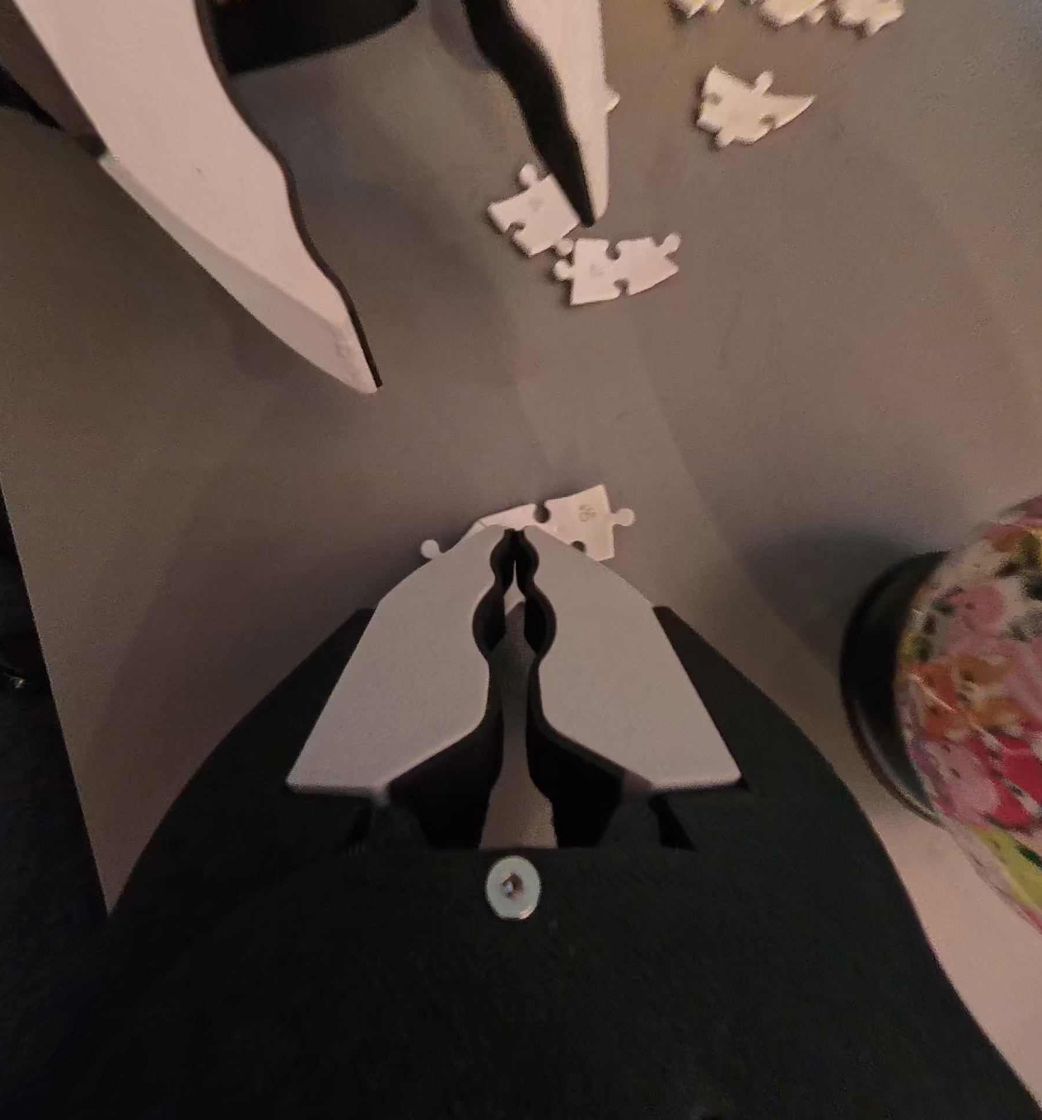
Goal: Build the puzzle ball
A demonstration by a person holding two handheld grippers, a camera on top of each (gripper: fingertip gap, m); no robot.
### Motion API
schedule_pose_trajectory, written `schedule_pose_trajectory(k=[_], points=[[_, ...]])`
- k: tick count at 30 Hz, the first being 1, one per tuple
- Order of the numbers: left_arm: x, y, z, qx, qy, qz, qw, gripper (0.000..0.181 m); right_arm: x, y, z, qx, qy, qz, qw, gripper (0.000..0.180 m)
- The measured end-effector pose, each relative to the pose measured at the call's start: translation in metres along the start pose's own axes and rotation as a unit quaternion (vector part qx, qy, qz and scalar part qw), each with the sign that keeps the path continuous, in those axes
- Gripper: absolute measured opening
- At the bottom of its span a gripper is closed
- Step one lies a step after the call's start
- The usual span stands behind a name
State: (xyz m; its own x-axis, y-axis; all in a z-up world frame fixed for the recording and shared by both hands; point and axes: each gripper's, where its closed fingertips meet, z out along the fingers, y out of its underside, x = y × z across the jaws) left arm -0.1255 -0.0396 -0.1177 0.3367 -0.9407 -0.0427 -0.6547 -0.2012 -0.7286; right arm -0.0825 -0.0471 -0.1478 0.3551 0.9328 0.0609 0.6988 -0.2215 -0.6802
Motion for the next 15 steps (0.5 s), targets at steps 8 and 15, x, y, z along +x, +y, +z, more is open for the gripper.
schedule_pose_trajectory(k=[8, 15], points=[[-0.009, -0.008, 0.028, -0.063, 0.080, 0.028, 0.994, 0.065, -0.008, 0.003, -0.030, 0.070, -0.012, 0.043, 0.997, 0.001], [-0.002, -0.013, 0.047, -0.123, 0.188, -0.059, 0.973, 0.039, -0.026, 0.013, -0.015, 0.072, 0.017, -0.004, 0.997, 0.013]])
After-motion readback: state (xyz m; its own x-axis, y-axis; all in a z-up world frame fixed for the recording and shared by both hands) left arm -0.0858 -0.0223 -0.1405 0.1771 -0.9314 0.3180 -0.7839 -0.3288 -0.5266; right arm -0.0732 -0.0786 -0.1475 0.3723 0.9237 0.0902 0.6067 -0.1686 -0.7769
